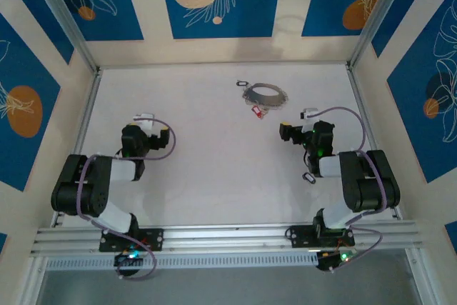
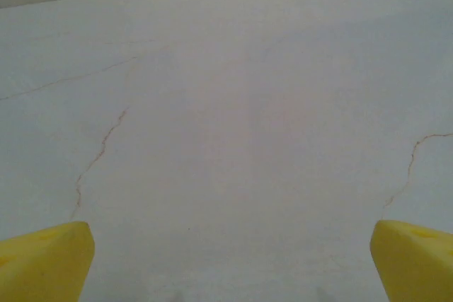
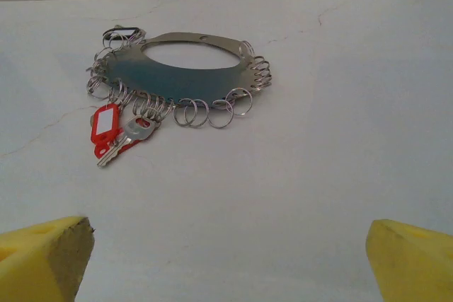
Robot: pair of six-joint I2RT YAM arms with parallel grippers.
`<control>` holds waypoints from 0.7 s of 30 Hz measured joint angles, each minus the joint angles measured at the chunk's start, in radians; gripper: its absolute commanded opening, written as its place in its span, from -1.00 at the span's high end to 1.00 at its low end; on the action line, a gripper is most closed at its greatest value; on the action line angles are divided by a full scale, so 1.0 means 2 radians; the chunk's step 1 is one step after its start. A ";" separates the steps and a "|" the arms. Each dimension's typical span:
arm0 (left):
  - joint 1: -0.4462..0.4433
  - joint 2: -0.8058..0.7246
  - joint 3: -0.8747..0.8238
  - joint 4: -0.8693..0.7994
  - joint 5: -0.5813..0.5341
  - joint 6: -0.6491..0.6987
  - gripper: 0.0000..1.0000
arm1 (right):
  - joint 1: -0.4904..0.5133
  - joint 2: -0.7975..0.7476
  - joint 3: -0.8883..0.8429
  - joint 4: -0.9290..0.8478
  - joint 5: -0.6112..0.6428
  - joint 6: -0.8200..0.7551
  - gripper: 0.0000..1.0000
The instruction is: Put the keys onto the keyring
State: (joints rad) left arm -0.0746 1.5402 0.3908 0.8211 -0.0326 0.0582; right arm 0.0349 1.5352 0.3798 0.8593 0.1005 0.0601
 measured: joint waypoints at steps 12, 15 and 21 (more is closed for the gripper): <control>0.000 0.000 0.000 0.000 0.000 0.000 -1.00 | -0.010 0.000 0.000 0.000 0.005 0.013 -0.98; 0.000 0.000 0.000 0.000 0.000 0.000 -1.00 | -0.019 0.000 -0.004 0.007 0.016 0.024 -0.98; 0.000 -0.003 0.000 -0.004 0.002 0.000 -1.00 | -0.023 -0.005 -0.012 0.013 0.023 0.036 -0.98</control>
State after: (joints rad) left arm -0.0742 1.5345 0.3912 0.8127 -0.0296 0.0589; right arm -0.0101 1.5246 0.3550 0.8848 0.1459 0.1322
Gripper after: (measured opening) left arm 0.998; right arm 0.991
